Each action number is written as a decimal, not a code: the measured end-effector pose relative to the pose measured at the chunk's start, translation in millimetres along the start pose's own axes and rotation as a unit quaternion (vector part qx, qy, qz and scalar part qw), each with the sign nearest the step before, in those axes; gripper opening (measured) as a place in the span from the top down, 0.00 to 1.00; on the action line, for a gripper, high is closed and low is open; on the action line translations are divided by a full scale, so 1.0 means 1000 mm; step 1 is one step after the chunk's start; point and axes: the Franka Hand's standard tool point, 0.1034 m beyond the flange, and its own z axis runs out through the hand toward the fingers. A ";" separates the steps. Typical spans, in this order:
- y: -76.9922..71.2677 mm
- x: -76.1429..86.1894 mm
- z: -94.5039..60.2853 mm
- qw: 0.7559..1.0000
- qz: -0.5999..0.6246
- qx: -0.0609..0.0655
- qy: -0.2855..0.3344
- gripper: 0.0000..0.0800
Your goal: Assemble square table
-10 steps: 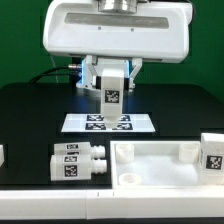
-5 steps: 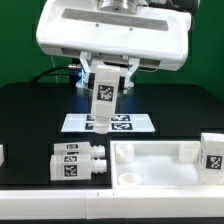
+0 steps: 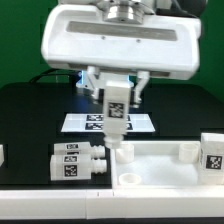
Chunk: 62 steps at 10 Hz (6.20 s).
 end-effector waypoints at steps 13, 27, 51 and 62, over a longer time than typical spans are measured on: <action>-0.019 -0.027 0.018 1.000 -0.015 0.019 0.006 0.64; -0.024 -0.038 0.052 0.999 -0.030 0.010 0.012 0.64; -0.021 -0.025 0.049 0.901 0.349 -0.043 -0.256 0.64; -0.032 -0.030 0.051 0.848 0.464 -0.047 -0.252 0.22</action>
Offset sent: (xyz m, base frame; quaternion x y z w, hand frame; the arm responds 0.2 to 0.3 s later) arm 0.0000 0.0000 0.0000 0.0000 0.0000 0.0000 1.0000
